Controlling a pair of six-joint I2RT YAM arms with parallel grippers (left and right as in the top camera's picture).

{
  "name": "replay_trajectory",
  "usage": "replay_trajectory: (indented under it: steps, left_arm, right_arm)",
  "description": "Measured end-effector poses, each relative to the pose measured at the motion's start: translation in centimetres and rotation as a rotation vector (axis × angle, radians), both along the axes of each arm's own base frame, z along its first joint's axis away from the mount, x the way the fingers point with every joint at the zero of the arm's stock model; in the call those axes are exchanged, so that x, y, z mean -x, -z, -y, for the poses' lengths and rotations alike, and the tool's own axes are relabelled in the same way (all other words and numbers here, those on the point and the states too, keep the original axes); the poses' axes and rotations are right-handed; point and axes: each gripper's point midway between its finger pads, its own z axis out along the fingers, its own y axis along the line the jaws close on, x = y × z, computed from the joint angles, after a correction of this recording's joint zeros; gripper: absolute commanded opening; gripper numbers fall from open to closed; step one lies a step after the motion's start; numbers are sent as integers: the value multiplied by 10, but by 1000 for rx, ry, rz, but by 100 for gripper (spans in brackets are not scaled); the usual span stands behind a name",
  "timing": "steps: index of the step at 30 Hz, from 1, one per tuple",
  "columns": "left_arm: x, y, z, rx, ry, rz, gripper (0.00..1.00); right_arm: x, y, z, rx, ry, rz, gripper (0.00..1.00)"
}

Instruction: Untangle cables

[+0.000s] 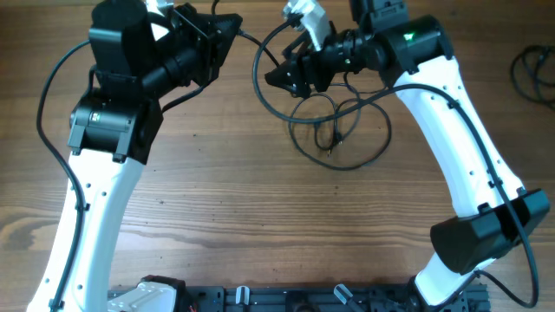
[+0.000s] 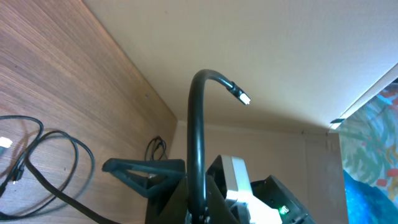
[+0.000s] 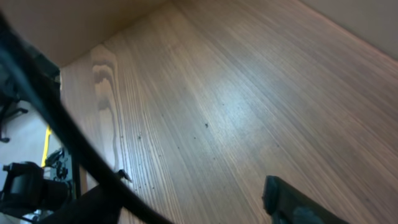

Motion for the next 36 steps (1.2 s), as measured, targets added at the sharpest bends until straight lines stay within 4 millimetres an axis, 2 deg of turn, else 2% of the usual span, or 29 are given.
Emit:
replay_trajectory:
  steps: [2,3,4,11,13,15,17,19,21,23,26,28,29,31,33,34,36]
  left_arm:
    - [-1,0,-5,5,-8,-2,5]
    - [-2,0,-7,6,-10,-2,6]
    - [-2,-1,-9,7,-13,-3,7]
    - [-3,-1,-11,22,-22,-12,10]
    - [-3,-1,-11,26,-21,-14,19]
    - [-2,1,-10,33,-21,-35,58]
    - [0,9,-12,24,-29,-66,83]
    - [1,21,-18,2,-63,-118,96]
    - [2,38,-28,-58,-113,-166,99]
    - [3,59,-45,-168,-181,-204,99]
    - [10,77,-57,-277,-197,-242,99]
    - [10,83,-61,-331,-195,-236,99]
    - [10,84,-62,-350,-193,-234,99]
    - [9,90,-64,-378,-187,-238,99]
    - [6,96,-64,-393,-182,-249,99]
    - [4,101,-64,-403,-180,-259,99]
    - [1,109,-64,-413,-177,-277,100]
  right_arm:
    - [0,0,0,2,-7,7,18]
    - [1,0,0,2,-7,7,8]
    - [1,0,0,2,-5,3,4]
    - [2,-1,-1,-15,22,-47,4]
    - [1,-1,-1,-20,36,-66,4]
    - [-3,-1,0,-22,77,-89,4]
    - [-9,3,4,-2,148,-123,4]
    - [-19,10,13,33,255,-162,4]
    - [-28,14,25,53,349,-190,4]
    - [-45,5,51,38,486,-203,4]
    - [-72,-37,91,-53,629,-134,4]
    - [-90,-91,138,-154,754,-26,4]
    - [-92,-110,155,-187,795,14,4]
    - [-91,-161,194,-269,878,128,4]
    - [-85,-200,219,-328,928,233,4]
    - [-82,-214,228,-349,953,274,4]
    - [-84,-223,243,-349,1017,318,4]
